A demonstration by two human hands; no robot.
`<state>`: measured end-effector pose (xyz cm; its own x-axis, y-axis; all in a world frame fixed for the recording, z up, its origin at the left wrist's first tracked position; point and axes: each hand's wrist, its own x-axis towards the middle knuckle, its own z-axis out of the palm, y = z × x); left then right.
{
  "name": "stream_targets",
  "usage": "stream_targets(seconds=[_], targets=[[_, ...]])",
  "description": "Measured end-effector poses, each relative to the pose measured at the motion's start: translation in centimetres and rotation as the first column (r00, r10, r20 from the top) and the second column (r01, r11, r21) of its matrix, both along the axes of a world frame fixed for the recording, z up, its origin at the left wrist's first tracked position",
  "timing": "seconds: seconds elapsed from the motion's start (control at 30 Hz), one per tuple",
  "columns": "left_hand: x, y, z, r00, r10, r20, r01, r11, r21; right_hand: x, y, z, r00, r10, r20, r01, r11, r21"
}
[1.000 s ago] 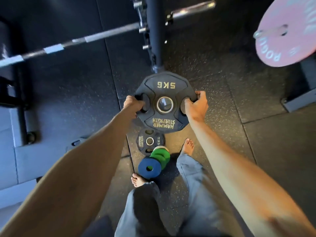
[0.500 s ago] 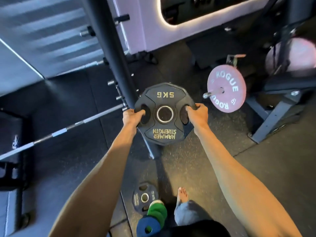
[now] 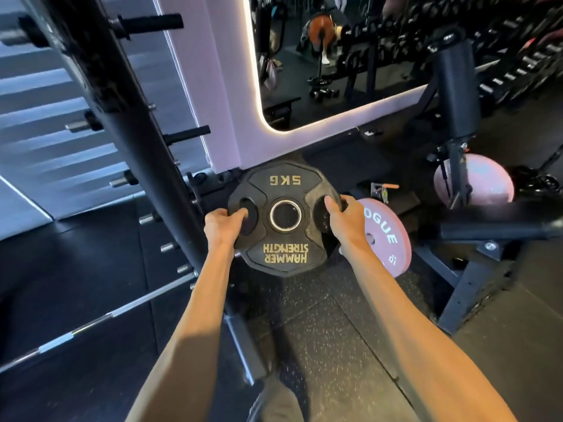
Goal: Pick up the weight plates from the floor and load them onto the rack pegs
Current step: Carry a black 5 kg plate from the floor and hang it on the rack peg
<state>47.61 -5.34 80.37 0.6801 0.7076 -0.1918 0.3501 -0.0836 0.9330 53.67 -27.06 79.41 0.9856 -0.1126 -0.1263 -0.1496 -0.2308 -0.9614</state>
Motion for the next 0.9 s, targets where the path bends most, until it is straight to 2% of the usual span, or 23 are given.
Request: stream_targets(seconds=[0.2, 0.33, 0.53, 0.9], targets=[[9.5, 3.1, 0.6, 0.996, -0.042, 0.078, 0.045, 0.998, -0.036, 9.2, 2.4, 1.9, 0.996, -0.002, 0.091, 0.000, 1.000, 0.020], [16.5, 5.7, 1.3, 0.991, -0.112, 0.073, 0.115, 0.992, -0.043, 16.4, 3.9, 3.6, 0.992, 0.025, 0.127, -0.025, 1.000, -0.002], [26.2, 8.1, 2.5, 0.980, -0.175, 0.095, 0.182, 0.981, -0.068, 26.4, 6.2, 4.2, 0.993, 0.021, 0.120, -0.024, 0.999, 0.023], [44.3, 12.1, 1.0, 0.993, -0.099, 0.060, 0.105, 0.990, -0.097, 46.4, 11.1, 1.2, 0.997, 0.034, 0.070, -0.042, 0.993, 0.114]])
